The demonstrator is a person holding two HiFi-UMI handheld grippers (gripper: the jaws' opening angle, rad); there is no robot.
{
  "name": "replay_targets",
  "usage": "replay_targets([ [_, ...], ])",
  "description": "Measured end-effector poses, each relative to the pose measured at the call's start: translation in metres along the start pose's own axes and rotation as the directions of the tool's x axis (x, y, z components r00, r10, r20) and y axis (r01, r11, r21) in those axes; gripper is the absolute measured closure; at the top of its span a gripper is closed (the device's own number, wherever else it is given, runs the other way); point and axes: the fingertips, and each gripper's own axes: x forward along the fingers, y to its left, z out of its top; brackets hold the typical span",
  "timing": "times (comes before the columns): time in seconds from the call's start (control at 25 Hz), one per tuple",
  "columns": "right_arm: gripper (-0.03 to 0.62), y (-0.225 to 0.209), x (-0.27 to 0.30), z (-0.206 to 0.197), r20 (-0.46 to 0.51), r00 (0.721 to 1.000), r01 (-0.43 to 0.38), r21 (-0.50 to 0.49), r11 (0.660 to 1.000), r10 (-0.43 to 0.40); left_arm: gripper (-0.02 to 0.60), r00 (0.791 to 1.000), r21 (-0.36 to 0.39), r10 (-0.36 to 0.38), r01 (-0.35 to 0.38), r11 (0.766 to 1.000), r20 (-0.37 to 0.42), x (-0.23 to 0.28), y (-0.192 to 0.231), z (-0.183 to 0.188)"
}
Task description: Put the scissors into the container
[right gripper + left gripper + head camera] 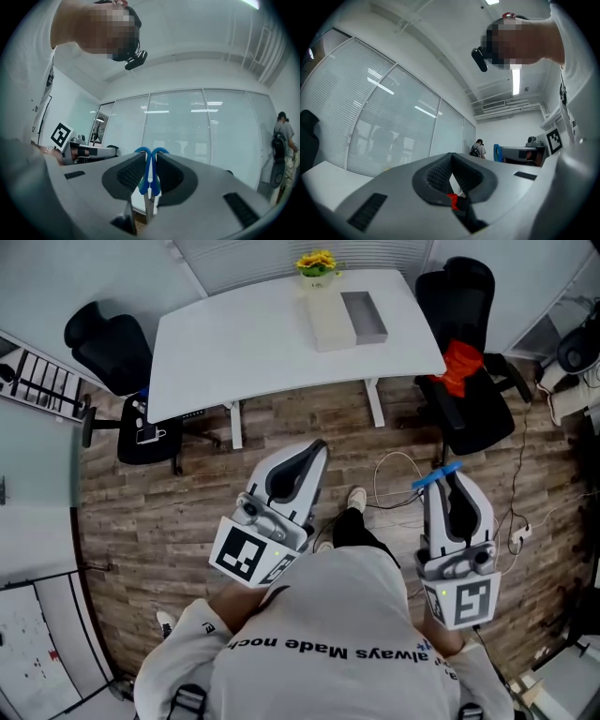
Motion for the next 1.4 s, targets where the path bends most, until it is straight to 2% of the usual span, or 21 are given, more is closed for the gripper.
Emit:
replay_targets([
  [0.36, 0.513, -0.071, 0.047, -0.009, 0.002, 1.0, -0.018, -0.007, 1.0, 0.018, 0.561, 1.0, 0.003, 0.007, -0.007, 1.0, -0.001, 0.086, 0.018, -0.015],
  [0.72, 0.513, -0.132, 0.075, -0.023, 0.01, 0.999, -0.034, 0.017, 0.999, 0.033, 0.561, 1.0, 0.021, 0.031, -0.031, 0.999, -0.005, 0.147, 0.026, -0.029],
  [1.08, 0.513, -0.152, 0.089, -0.03, 0.011, 0.999, -0.044, 0.029, 0.999, 0.043, 0.561, 0.999, 0.016, 0.046, -0.046, 0.999, -0.019, 0.17, 0.033, -0.04],
  [1.4, 0.513, -0.164, 0.119, -0.035, 0.02, 0.999, -0.036, 0.029, 0.999, 0.036, 0.561, 0.999, 0.021, 0.044, -0.043, 0.999, -0.011, 0.19, 0.058, -0.043],
])
